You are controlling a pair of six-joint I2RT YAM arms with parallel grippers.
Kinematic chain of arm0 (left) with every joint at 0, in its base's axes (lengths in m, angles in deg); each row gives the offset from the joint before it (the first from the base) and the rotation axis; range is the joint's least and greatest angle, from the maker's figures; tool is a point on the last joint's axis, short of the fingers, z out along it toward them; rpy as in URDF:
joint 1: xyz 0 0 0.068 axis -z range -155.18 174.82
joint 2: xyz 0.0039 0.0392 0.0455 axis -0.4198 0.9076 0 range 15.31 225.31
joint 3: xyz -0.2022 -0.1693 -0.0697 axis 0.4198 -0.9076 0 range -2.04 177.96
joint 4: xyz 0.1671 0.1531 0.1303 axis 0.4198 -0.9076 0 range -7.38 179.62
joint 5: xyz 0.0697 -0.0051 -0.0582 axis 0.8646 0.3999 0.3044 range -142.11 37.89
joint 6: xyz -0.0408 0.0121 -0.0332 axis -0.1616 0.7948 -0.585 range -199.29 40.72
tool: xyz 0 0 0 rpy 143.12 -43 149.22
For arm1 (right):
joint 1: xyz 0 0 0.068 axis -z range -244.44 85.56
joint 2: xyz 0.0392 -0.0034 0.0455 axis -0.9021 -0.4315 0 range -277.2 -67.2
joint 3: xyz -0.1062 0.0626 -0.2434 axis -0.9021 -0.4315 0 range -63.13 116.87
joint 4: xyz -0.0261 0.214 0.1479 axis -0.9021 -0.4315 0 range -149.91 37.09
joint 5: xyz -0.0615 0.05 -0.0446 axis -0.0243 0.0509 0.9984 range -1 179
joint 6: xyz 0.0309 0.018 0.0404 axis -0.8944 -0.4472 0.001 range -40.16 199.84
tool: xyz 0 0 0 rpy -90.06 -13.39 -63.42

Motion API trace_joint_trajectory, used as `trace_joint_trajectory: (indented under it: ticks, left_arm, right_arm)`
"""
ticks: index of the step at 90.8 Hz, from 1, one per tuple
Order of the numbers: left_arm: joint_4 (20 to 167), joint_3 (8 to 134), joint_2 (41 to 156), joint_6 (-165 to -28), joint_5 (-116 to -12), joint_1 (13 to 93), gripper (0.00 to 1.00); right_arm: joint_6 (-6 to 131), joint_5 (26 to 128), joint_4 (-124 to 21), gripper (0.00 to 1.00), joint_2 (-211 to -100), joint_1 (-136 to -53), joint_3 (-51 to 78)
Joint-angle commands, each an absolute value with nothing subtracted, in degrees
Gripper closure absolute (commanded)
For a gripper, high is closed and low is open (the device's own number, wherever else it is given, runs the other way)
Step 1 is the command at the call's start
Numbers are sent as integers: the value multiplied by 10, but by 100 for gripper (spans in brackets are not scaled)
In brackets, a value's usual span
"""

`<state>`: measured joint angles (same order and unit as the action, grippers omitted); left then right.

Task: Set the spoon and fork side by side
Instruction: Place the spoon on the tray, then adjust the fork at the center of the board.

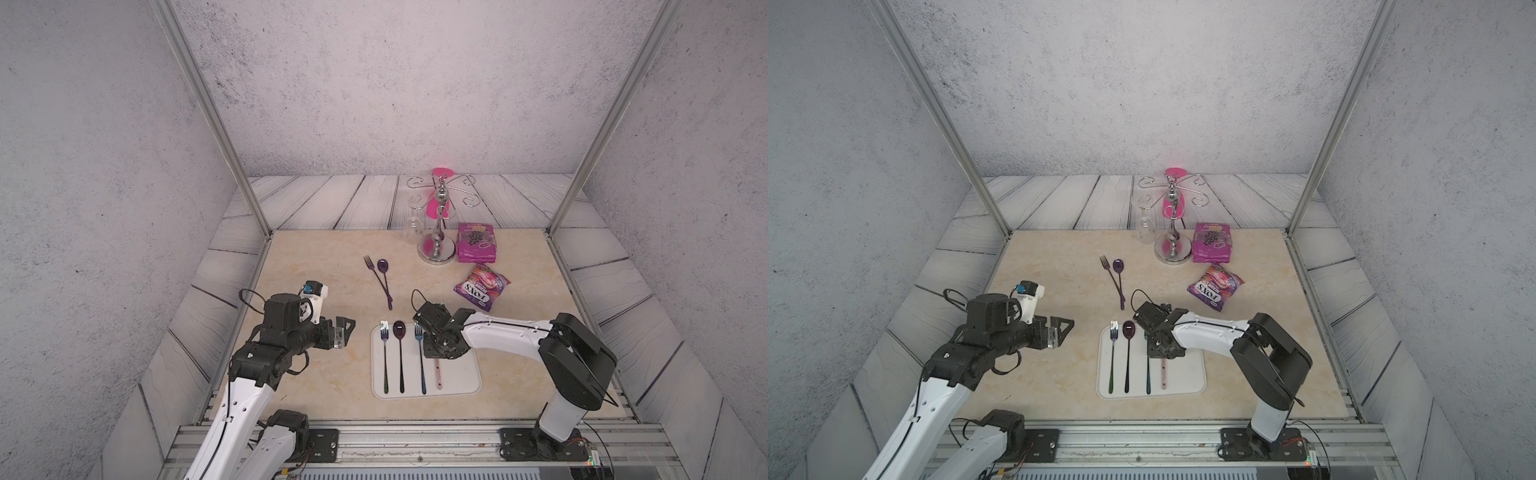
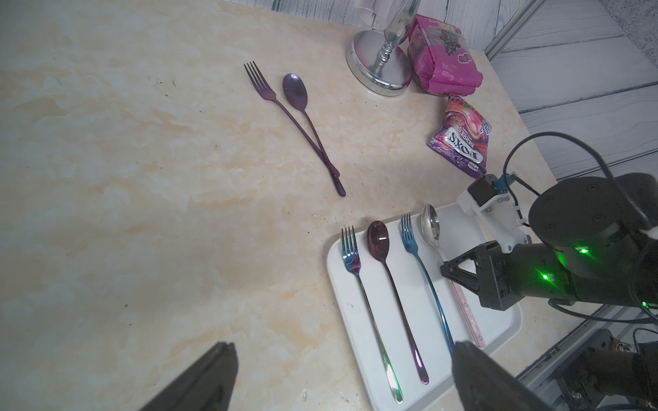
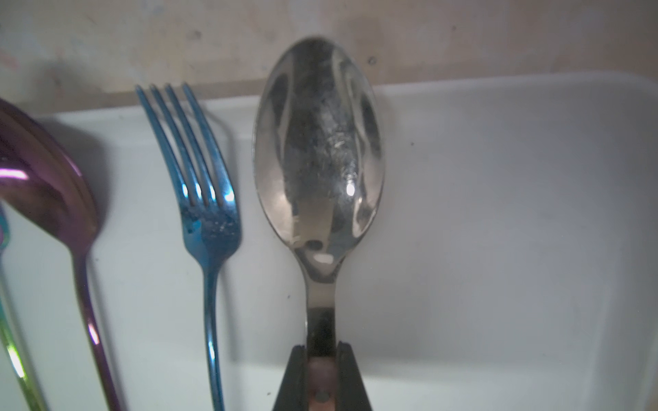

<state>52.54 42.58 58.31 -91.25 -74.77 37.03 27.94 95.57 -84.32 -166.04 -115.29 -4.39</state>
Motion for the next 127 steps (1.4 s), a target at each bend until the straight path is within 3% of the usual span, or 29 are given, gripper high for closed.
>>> trace_joint_trajectory:
  ticks: [1,22,45,78,102,127]
  left_arm:
    - [524,431,579,-909,-746,374,0]
    - [524,431,580,-909,-745,374,1]
    - [523,431,579,-909,-744,374,1]
    - [521,433,580,-917,-732,374,1]
    - [514,434,568,-926,-691,374,0]
    - [506,432,548,-934,-640,374,1]
  right_arm:
    - [270,946,-856,98,-1673,-1156,-41]
    - [267,944,-860,96,-1676,-1156,-40]
    - [263,947,-877,72,-1673,-1157,-34]
    - [341,1000,-939,55,-1590,-1169,24]
    - [570,952,-959,55,-1666,-1160,190]
    - [668,874,-933,58,-1842,-1107,406]
